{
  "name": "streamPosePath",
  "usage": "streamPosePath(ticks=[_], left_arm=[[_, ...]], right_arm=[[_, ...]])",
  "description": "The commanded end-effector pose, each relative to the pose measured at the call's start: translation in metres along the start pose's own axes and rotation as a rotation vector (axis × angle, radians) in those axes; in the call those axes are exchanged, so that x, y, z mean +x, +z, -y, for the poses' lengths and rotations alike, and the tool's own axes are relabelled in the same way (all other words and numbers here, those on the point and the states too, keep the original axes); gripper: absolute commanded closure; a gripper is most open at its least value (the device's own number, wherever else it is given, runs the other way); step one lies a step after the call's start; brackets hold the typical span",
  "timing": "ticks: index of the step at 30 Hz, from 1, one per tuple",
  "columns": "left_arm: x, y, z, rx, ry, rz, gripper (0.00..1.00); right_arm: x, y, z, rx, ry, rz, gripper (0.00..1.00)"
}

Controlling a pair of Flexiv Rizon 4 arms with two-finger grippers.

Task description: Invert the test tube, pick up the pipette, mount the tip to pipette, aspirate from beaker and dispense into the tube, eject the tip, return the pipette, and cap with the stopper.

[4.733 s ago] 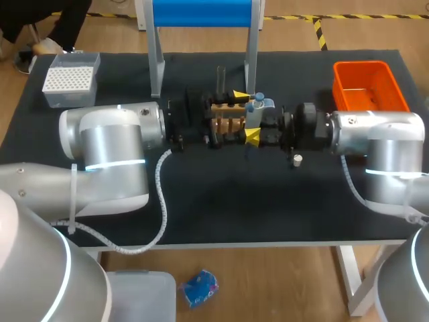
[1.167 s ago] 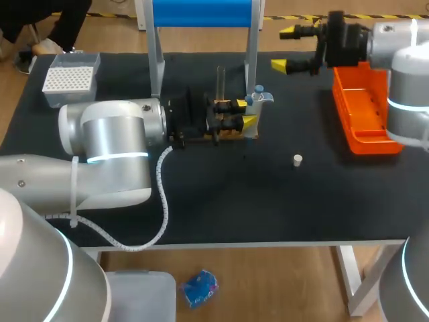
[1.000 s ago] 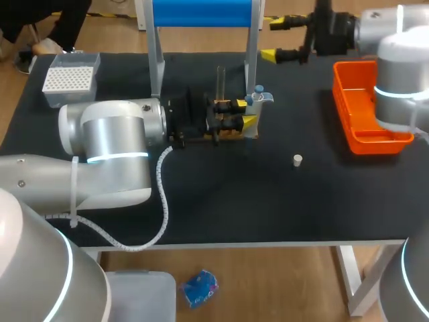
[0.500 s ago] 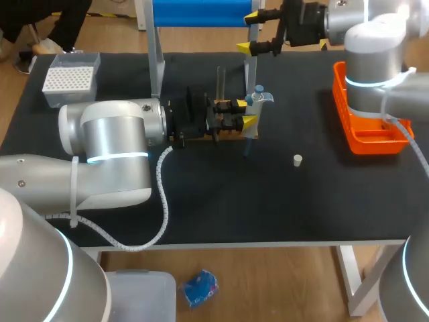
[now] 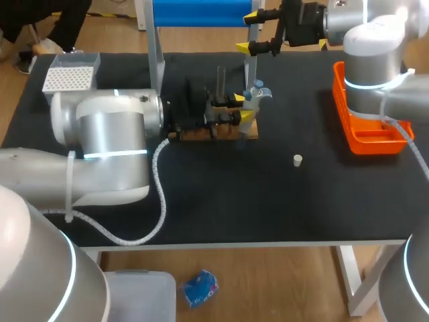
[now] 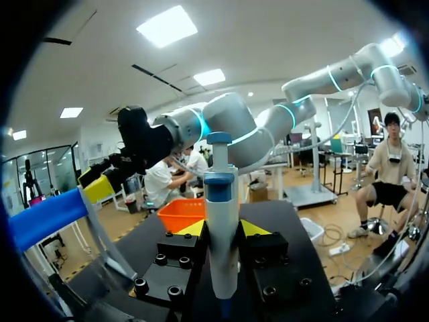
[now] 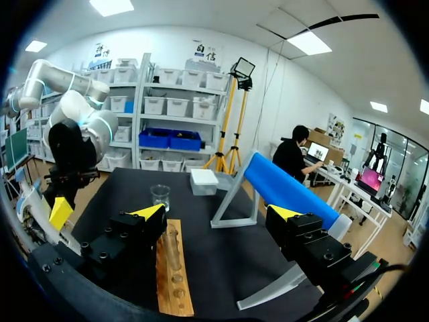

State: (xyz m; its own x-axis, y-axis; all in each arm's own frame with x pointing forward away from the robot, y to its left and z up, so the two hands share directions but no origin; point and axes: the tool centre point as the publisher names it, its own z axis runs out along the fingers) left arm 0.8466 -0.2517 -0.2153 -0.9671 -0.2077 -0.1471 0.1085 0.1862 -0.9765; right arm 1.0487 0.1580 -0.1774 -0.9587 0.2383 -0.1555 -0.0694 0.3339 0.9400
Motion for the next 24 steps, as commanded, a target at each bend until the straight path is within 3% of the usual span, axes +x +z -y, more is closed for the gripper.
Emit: streamPosePath(ticks=[1, 10, 17, 24], left_arm=[[-0.010, -0.046, 0.016, -0.103, -0.006, -0.026, 1.00], [-0.046, -0.111, 0.021, -0.207, -0.015, 0.015, 1.00], [-0.073, -0.152, 0.010, -0.193, -0.035, 0.122, 1.00], [-0.075, -0.155, 0.008, -0.187, -0.037, 0.143, 1.00]], right_arm=[[0.000, -0.001, 0.000, 0.002, 0.000, -0.001, 0.00], [0.000, -0.001, 0.000, 0.002, 0.000, -0.001, 0.00], [0.000, -0.001, 0.000, 0.002, 0.000, -0.001, 0.00], [0.000, -0.001, 0.000, 0.002, 0.000, -0.001, 0.00]])
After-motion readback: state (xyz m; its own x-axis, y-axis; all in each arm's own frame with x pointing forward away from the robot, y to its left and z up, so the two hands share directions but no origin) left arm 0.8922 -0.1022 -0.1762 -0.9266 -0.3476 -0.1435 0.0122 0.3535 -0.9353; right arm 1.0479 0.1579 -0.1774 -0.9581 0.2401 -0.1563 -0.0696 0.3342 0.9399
